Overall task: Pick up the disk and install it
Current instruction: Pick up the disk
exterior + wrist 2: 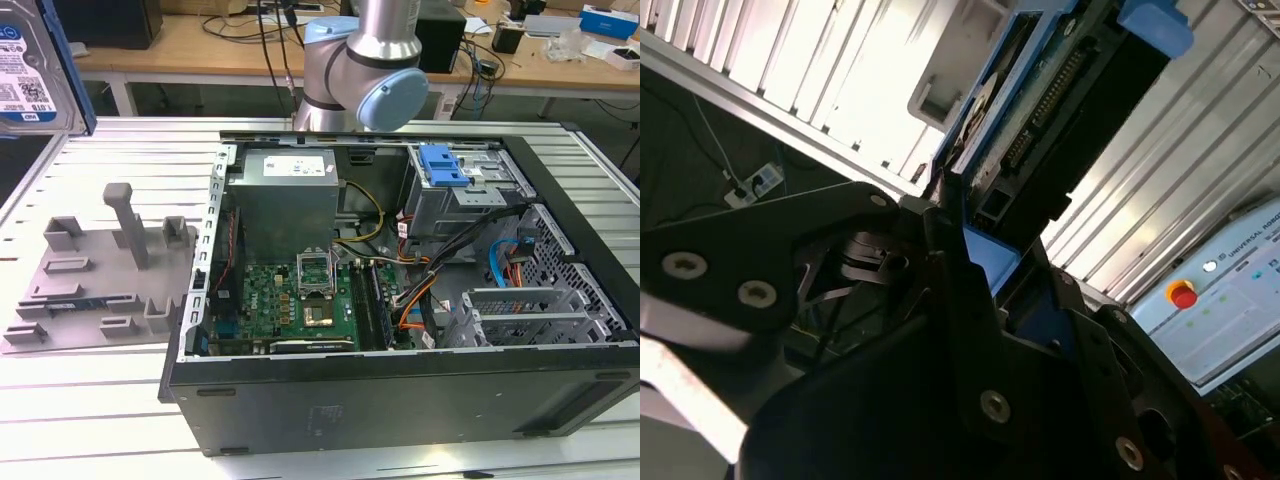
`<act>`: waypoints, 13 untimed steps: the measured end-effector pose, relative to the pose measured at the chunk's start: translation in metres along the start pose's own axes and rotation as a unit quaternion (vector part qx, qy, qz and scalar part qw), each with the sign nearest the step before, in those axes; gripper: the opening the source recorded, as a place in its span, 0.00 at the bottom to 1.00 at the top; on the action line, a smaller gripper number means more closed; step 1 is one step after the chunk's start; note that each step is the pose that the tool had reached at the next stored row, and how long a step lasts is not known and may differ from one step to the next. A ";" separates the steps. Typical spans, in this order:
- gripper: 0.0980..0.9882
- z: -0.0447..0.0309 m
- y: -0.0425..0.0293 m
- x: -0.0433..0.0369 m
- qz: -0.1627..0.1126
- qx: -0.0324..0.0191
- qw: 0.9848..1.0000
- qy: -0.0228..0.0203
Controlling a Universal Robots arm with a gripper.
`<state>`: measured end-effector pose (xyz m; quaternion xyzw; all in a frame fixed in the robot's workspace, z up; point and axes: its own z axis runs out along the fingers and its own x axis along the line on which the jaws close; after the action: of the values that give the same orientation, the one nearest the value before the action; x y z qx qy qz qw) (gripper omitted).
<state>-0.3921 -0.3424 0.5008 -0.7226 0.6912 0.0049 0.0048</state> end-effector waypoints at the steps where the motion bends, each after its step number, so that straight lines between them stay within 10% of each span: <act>1: 0.30 0.0000 -0.0026 0.0027 0.000 0.000 1.000 0.000; 13: 0.30 -0.0005 -0.0678 0.0320 0.000 -0.002 1.000 0.000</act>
<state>-0.3230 -0.3714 0.5008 -0.7226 0.6913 0.0067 0.0031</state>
